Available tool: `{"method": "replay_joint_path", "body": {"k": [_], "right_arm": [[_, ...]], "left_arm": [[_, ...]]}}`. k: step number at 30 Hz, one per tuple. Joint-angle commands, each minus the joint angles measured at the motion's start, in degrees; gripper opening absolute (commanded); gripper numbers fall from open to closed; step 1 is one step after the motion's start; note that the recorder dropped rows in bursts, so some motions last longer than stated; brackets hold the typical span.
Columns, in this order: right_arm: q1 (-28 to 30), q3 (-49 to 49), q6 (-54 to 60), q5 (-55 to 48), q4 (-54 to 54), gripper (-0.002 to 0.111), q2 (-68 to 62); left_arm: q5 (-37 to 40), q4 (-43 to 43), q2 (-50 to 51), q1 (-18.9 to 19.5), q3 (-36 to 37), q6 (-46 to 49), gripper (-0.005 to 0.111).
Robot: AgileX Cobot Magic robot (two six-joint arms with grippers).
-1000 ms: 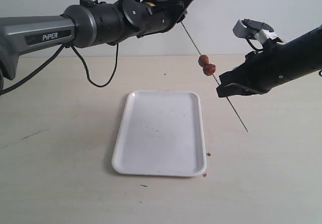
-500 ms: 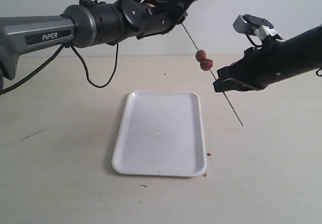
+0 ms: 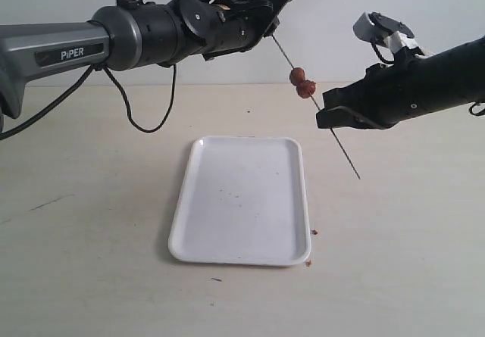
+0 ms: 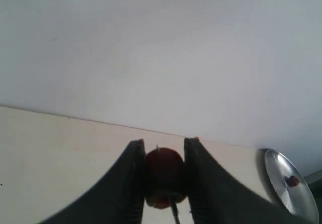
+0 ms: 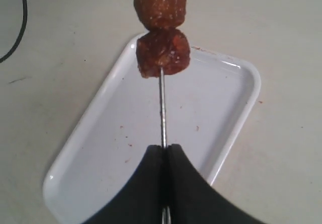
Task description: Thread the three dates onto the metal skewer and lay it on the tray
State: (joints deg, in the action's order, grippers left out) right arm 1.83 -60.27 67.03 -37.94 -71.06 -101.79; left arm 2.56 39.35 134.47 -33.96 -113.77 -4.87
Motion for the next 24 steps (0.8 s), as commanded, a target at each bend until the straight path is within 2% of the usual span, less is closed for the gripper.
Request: {"method": "replay_joint_path", "body": {"k": [1, 6, 9, 24], "right_arm": [[0.2, -0.1, 2.4, 3.5, -9.3, 0.0, -2.3], [0.2, -0.1, 12.5, 2.5, -23.8, 0.0, -6.4], [0.2, -0.1, 17.1, 0.5, -28.9, 0.0, -7.5], [0.2, -0.8, 21.9, 0.0, -28.9, 0.0, -7.6]], "left_arm": [[2.4, 0.2, 0.0, -0.3, 0.3, -0.2, 0.028], [2.4, 0.2, -0.1, -0.6, 0.3, 0.1, 0.028], [2.4, 0.2, -0.1, -0.7, 0.3, 1.8, 0.028], [3.3, -0.1, -0.1, -0.9, 0.3, 3.2, 0.028]]}}
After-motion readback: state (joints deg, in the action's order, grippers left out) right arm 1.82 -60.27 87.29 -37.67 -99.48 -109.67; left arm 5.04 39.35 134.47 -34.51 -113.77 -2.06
